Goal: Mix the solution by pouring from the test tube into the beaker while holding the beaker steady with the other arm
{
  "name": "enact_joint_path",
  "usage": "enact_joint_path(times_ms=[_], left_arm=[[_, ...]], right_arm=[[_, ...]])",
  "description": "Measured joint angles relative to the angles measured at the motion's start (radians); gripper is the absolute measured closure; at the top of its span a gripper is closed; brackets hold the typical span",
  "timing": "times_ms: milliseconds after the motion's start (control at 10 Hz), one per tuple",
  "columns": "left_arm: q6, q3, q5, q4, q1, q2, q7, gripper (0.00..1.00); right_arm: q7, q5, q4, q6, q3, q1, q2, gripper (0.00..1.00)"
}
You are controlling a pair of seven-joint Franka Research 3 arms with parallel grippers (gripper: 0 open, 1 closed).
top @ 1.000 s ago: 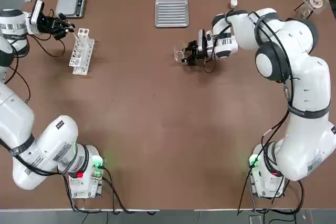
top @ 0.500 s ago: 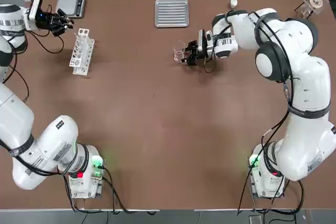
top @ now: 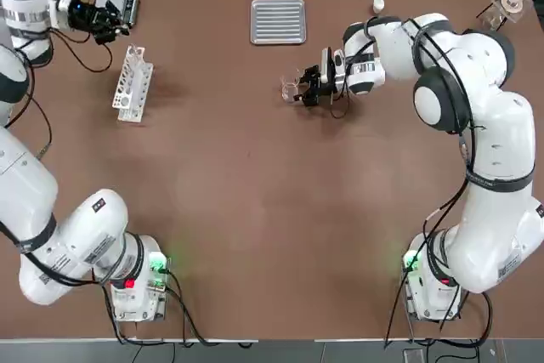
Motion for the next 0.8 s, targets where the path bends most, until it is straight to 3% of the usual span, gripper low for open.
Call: enact_joint_path(times_ms=[800], left_arm=[[0.165,-0.002,-0.021,-0.035,-0.306,-0.015,-0.084,0.79]], right_arm=[[0.0,0.0,0.0,0.0,0.0,0.0,0.0,0.31]])
